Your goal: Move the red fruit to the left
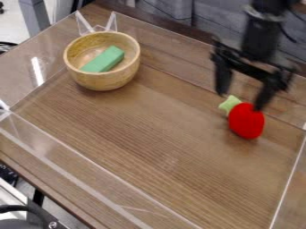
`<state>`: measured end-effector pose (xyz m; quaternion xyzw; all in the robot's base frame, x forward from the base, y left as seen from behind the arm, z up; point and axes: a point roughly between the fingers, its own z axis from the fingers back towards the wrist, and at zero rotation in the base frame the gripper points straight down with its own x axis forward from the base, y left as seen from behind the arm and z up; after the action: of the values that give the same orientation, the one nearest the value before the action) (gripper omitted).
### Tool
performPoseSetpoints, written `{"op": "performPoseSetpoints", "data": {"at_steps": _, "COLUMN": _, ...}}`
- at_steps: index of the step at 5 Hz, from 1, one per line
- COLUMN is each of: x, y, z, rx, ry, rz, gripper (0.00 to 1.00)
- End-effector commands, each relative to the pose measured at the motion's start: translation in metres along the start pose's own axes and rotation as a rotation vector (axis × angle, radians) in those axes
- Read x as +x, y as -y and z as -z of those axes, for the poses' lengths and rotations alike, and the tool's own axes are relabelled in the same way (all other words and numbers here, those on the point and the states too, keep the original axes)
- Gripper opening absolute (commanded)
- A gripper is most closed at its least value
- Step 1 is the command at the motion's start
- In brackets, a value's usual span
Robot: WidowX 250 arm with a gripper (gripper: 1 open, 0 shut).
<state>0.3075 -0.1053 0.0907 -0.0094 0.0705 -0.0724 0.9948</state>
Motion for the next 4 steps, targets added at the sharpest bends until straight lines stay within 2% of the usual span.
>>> {"op": "performPoseSetpoints", "data": {"at_steps": 1, "x": 0.019, "y": 0.014, "z": -0.007, "rx": -0.002, "ry": 0.075, "rz": 0.012, "gripper": 1.0}}
{"op": "performPoseSetpoints", "data": {"at_steps": 3, "x": 0.025, "y": 0.004, "z": 0.019, "rx": 0.013, "ry": 0.07, "rz": 0.021, "gripper": 1.0}}
{"op": "performPoseSetpoints", "data": {"at_steps": 4, "x": 0.025, "y": -0.006, "z": 0.026, "rx": 0.013, "ry": 0.07, "rz": -0.078, "gripper": 1.0}}
